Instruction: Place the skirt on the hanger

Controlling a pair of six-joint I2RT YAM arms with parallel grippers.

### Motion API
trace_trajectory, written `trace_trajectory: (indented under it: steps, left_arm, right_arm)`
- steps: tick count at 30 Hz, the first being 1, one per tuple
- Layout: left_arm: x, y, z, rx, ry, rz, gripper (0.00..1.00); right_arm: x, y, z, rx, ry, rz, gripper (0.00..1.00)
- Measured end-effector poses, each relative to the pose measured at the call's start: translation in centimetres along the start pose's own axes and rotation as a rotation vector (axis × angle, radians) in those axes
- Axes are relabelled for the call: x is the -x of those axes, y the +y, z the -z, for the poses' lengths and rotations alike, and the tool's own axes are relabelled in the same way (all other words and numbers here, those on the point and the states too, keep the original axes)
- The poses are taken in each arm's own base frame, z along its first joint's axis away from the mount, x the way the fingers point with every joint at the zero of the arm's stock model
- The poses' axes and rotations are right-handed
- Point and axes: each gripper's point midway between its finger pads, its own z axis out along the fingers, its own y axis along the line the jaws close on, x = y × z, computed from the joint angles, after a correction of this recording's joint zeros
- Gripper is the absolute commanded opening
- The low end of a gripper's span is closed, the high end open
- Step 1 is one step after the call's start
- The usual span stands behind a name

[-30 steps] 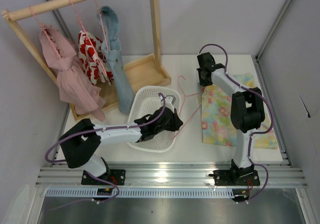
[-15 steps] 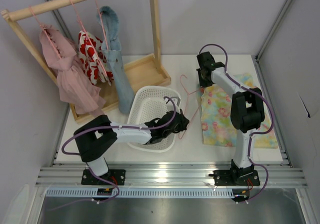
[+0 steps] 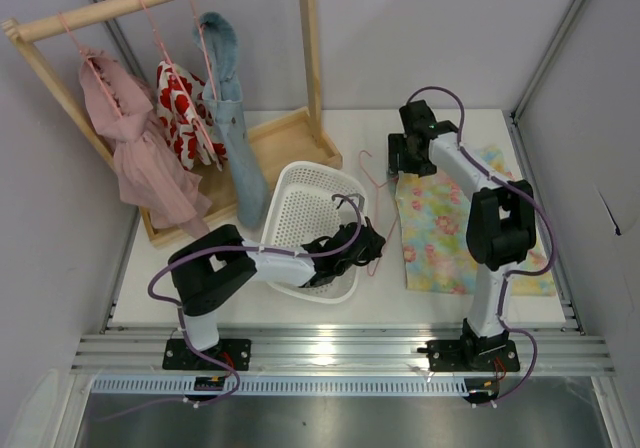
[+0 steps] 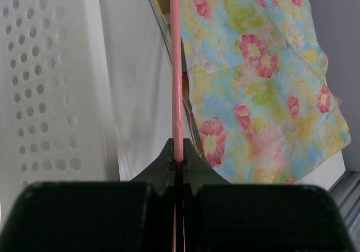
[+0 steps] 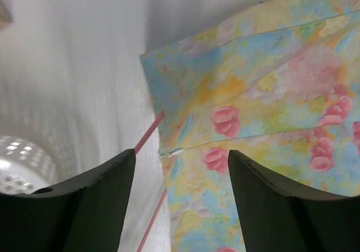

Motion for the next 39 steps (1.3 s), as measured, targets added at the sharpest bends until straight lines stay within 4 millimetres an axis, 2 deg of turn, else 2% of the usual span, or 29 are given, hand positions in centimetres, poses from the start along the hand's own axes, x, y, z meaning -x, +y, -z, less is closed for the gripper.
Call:
trace_trajectory:
  steps: [5, 8, 11, 16, 19, 26, 33, 39]
  left_arm:
    - [0.0, -0.1, 0.0, 0.000, 0.000, 0.003, 0.00]
    - [0.0, -0.2, 0.0, 0.008, 0.000, -0.002, 0.00]
    - [0.0, -0.6, 0.0, 0.014, 0.000, -0.008, 0.00]
    - [0.1, -1.3, 0.1, 0.025, 0.001, -0.003, 0.00]
    - [0.5, -2.0, 0.1, 0.042, 0.006, 0.012, 0.00]
    - [1.6, -4.1, -0.4, 0.058, 0.012, 0.075, 0.00]
    - [-0.1, -2.3, -1.4, 0.142, 0.037, 0.116, 0.00]
    - [-0.8, -2.3, -2.4, 0.119, 0.022, 0.128, 0.00]
  right_arm:
    - [0.6, 0.5, 3.1, 0.064, -0.053, -0.056, 0.71]
    - [0.3, 0.5, 4.2, 0.078, -0.075, -0.073, 0.70]
    - [-1.1, 0.1, 4.2, 0.074, -0.067, -0.088, 0.67]
    - [-4.6, -0.8, 3.9, 0.051, -0.024, -0.122, 0.67]
    - [-5.5, -1.7, 4.4, 0.047, -0.036, -0.165, 0.67]
    - [-4.4, -3.9, 6.1, 0.053, -0.125, -0.277, 0.67]
    - [-5.4, -3.6, 5.5, 0.073, -0.112, -0.290, 0.67]
    - [-3.9, -3.0, 5.3, 0.113, -0.165, -0.290, 0.67]
